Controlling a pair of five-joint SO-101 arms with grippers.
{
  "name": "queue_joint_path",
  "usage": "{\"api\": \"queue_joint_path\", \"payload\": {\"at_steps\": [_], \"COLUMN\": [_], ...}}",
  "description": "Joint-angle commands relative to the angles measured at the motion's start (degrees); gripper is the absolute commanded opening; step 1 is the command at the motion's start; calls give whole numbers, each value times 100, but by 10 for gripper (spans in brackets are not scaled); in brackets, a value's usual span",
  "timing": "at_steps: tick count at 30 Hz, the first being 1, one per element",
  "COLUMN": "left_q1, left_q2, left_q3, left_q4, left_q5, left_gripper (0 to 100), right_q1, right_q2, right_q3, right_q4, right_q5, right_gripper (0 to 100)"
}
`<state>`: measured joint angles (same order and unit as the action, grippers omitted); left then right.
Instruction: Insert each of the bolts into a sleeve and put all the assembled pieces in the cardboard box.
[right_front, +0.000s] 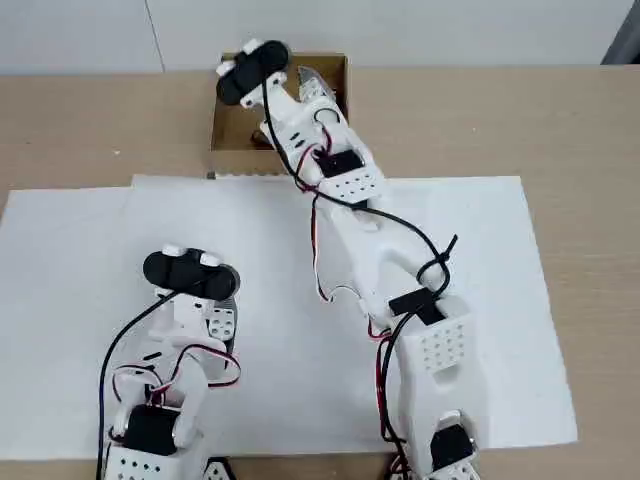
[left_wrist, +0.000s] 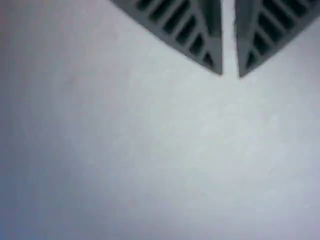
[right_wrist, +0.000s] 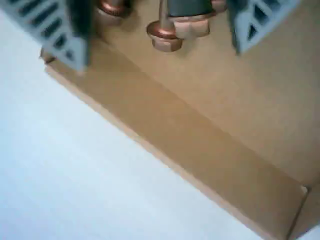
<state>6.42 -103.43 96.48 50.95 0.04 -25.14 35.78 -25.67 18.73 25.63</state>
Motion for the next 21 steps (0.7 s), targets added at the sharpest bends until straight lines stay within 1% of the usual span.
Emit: {"api": "queue_joint_path", "payload": {"at_steps": [1, 2, 4, 6, 11, 16, 21], "left_q1": [9, 9, 9, 9, 9, 9, 9], "left_q2": [-70, -70, -70, -70, -70, -70, -70], "left_q3": [-22, -22, -22, -22, -22, -22, -22], "left_q4": [26, 26, 26, 26, 26, 26, 26], "left_q5": [-35, -35, -35, -35, -35, -35, -35], "left_gripper": [6, 6, 6, 6, 6, 6, 6], "right_q1": [84, 101, 145, 207, 444, 708, 1077], "right_q2": [-171, -171, -171, -171, -251, -822, -1622], "right_q3": [-747, -914, -1222, -1521, -2338, -2989, -3235], "right_q4": [453, 602, 910, 1218, 2211, 3530, 4857], "right_q5": [35, 35, 18, 9, -9, -589, -914], "right_gripper": [29, 0, 19, 1, 2, 2, 2]}}
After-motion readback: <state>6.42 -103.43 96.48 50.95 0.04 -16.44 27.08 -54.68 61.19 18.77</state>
